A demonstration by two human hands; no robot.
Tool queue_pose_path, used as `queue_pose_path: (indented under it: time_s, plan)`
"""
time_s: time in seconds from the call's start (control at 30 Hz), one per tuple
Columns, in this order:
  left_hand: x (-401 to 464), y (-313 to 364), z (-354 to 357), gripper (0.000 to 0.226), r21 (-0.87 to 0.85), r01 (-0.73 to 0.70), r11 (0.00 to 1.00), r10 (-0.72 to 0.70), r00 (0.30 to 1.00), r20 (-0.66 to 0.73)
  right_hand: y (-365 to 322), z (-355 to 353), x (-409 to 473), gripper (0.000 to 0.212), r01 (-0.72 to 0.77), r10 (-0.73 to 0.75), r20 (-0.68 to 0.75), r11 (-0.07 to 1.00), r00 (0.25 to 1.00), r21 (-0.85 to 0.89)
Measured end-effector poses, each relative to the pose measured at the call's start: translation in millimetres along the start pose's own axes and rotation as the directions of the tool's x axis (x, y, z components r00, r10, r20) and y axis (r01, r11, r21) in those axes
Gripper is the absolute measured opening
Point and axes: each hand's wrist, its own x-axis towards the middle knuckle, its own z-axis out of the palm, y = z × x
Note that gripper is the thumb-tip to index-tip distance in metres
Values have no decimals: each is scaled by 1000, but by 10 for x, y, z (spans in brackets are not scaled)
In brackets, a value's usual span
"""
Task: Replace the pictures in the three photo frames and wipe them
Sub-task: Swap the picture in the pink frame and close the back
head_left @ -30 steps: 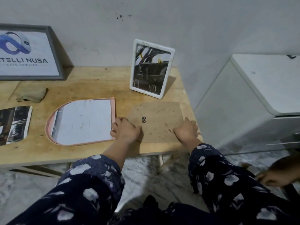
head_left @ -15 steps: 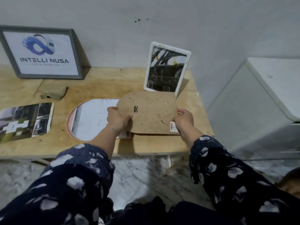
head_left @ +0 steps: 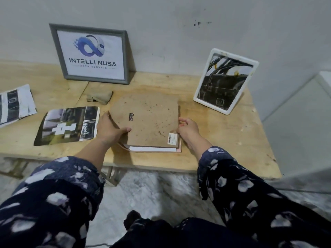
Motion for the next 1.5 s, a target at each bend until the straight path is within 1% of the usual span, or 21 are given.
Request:
queue_pose_path:
  time_s: [0.23,0.33,0.5,0.63,0.8,0.9,0.97,1.0,1.03,1.1,1.17,1.27,1.33,1.43,1.5]
  plan:
    - [54,-228,28,114,67,-8,998,4,998,66,83,69,42,36,-27,25,-41,999,999,-43]
    - [33,-237,72,111,116,-30,993,21,997,80,118,56,57,35,-36,34,-66,999,997,-35]
    - [-17,-250,138,107,154,-51,987,39,996,76,142,52,50,41,-44,43,-49,999,998,-12]
    - [-22,-278,153,106,184,-40,982,24,996,90,170,54,13,45,-24,23,-8,995,1000,-96]
    - [-18,-289,158,106,260,-15,966,-19,992,126,204,8,-2,50,102,-101,16,963,995,-251]
    - [-12,-306,163,105,292,-9,956,-36,989,147,235,2,22,50,127,-115,55,937,992,-326]
    - [0,-317,163,104,307,-8,952,-43,986,160,225,-7,15,52,147,-119,93,891,989,-429]
    - [8,-320,164,103,312,-8,950,-46,985,166,217,-13,12,52,171,-127,122,849,984,-500]
    - [14,-328,160,102,317,-9,948,-49,984,173,201,-13,7,52,206,-136,162,782,978,-588]
    - [24,-328,165,101,330,-14,944,-50,981,186,172,-9,7,49,267,-137,232,608,963,-748]
    - [31,-312,163,97,370,-27,929,-51,978,200,120,-6,-8,42,274,-113,251,490,961,-828]
    - [44,-259,140,90,498,-80,864,-52,968,245,6,-24,-26,33,261,-92,245,368,965,-892]
    - [39,-210,116,89,591,-126,797,-50,961,272,-67,-39,-23,31,254,-87,239,331,967,-909]
    - [17,-132,93,87,715,-169,678,-41,963,267,-127,-24,9,21,237,-88,220,341,972,-910]
    - [7,-99,72,86,764,-197,614,-25,963,268,-159,-8,23,17,232,-108,207,343,972,-910]
